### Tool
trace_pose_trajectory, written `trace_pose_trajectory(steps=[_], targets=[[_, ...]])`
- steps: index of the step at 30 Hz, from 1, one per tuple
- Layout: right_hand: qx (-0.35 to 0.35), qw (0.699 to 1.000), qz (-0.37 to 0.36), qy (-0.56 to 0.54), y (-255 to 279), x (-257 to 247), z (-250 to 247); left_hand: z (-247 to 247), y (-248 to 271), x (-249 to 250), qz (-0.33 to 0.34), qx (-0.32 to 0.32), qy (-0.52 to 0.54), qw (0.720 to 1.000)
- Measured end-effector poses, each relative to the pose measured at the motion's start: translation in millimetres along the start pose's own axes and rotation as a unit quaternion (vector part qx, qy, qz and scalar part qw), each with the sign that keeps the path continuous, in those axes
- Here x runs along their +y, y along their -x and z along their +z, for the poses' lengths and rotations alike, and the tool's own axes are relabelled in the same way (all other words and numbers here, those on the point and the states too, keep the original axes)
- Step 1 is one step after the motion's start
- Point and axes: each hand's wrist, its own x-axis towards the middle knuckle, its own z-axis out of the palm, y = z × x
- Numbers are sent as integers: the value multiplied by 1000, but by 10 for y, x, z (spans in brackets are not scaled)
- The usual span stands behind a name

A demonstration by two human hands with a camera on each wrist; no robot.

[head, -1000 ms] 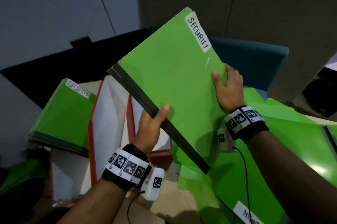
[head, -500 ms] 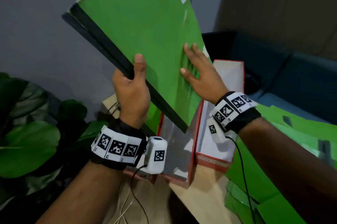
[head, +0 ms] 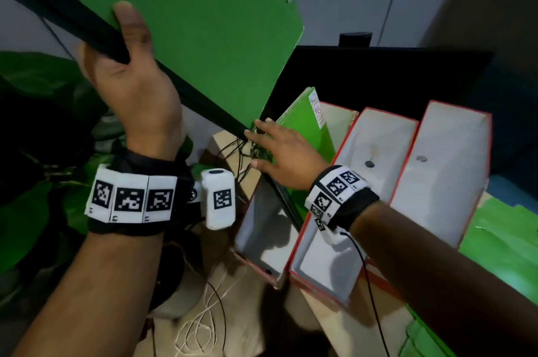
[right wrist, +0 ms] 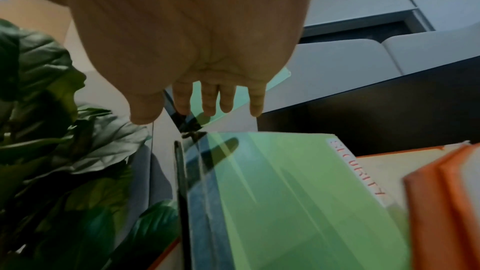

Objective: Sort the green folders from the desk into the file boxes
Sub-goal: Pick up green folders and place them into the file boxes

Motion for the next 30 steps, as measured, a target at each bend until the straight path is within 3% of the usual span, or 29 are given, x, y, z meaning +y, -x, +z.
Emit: trace_pose_trajectory(steps=[2, 5, 8, 12, 19, 24, 30], targets=[[-26, 999, -10, 35, -78, -9, 112, -46, -29, -68, 2, 4, -3, 1000], [-56, 998, 3, 43, -100, 33, 211, -78, -33, -188, 1, -52, -23, 998], [-9, 1000, -9, 25, -28, 72, 203, -114, -23, -350, -27, -105, -23, 994], [35, 999, -14, 12, 80, 140, 119, -93, 85, -441, -9, -137, -13, 991], [45, 999, -11, -1, 238, 225, 73, 25, 442, -740, -100, -137, -27, 985], [62, 998, -18, -1, 340, 271, 53, 13, 792, -1234, -246, -197, -56, 948], [96, 995, -19, -1, 399, 290, 82, -18, 1045, -1590, -301, -262, -49, 916]])
